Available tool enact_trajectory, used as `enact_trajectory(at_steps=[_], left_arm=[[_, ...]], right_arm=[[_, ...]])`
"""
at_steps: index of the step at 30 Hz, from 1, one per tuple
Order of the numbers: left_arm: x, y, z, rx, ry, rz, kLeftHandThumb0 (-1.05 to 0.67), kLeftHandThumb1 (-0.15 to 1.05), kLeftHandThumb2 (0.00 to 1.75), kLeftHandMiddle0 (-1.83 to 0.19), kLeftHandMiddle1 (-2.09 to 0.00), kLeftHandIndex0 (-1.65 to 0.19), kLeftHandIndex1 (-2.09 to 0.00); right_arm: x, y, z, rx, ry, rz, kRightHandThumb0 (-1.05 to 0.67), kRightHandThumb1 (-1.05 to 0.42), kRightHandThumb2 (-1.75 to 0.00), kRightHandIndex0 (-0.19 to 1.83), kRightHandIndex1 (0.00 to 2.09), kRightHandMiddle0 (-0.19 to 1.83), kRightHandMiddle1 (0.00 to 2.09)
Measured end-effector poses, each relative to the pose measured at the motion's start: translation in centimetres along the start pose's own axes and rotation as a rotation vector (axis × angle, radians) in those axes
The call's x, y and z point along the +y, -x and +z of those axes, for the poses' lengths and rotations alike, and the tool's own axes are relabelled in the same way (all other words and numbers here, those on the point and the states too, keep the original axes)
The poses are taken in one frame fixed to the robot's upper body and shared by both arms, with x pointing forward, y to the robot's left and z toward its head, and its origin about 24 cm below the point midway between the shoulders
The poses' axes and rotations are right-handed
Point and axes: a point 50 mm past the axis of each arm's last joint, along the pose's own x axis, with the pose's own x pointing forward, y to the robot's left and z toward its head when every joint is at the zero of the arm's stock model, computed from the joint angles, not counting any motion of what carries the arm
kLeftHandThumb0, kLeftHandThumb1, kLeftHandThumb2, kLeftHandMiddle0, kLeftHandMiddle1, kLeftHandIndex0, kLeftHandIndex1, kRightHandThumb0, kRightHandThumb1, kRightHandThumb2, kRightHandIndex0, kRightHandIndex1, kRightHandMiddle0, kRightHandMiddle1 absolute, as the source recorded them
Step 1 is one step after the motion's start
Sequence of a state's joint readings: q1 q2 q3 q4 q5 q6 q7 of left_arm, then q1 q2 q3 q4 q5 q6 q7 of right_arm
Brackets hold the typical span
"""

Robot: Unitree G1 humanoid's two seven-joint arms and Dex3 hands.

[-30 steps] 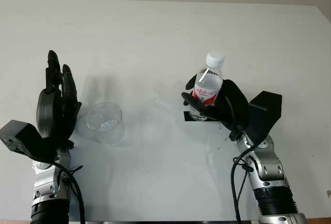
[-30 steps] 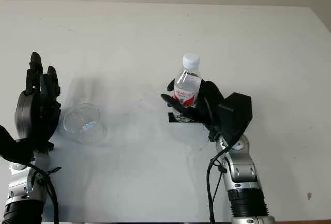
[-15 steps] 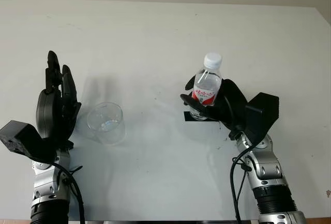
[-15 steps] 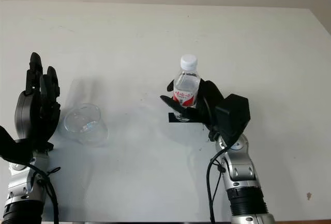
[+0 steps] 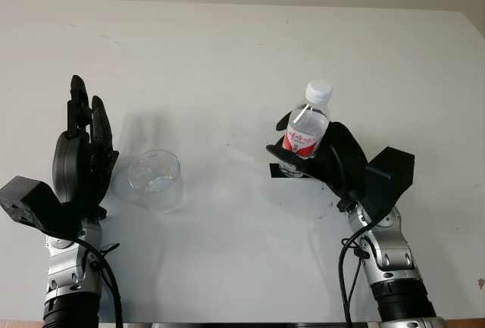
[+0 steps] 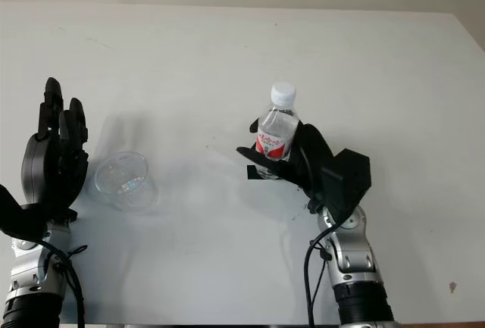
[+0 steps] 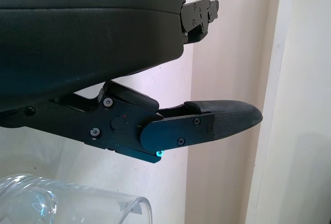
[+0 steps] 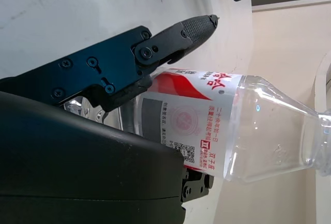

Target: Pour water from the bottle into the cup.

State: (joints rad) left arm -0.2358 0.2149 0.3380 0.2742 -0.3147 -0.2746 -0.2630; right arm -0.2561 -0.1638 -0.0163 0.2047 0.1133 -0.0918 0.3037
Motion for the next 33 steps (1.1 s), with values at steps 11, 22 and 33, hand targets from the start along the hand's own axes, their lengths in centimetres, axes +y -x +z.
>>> enact_trajectory(at_steps=[11, 22, 33], left_arm=[[0.2, 0.0, 0.0, 0.001, -0.002, 0.003, -0.75, 1.05, 0.54, 0.19, 0.0, 0.19, 0.0], [0.2, 0.0, 0.0, 0.001, -0.003, 0.006, -0.75, 1.05, 0.55, 0.19, 0.0, 0.19, 0.0], [0.2, 0.0, 0.0, 0.0, -0.005, 0.007, -0.75, 1.05, 0.56, 0.19, 0.0, 0.19, 0.0]], right_arm=[[-0.7, 1.2, -0.5, 0.017, 0.071, 0.071, -0.79, -0.95, -0.05, -0.14, 0.06, -0.13, 0.09], [-1.5, 1.4, -0.6, -0.091, 0.266, 0.049, -0.89, -0.96, -0.06, -0.19, 0.0, -0.19, 0.0], [-2.6, 0.9, 0.0, -0.161, 0.167, -0.045, -0.89, -0.96, -0.06, -0.19, 0.0, -0.19, 0.0]])
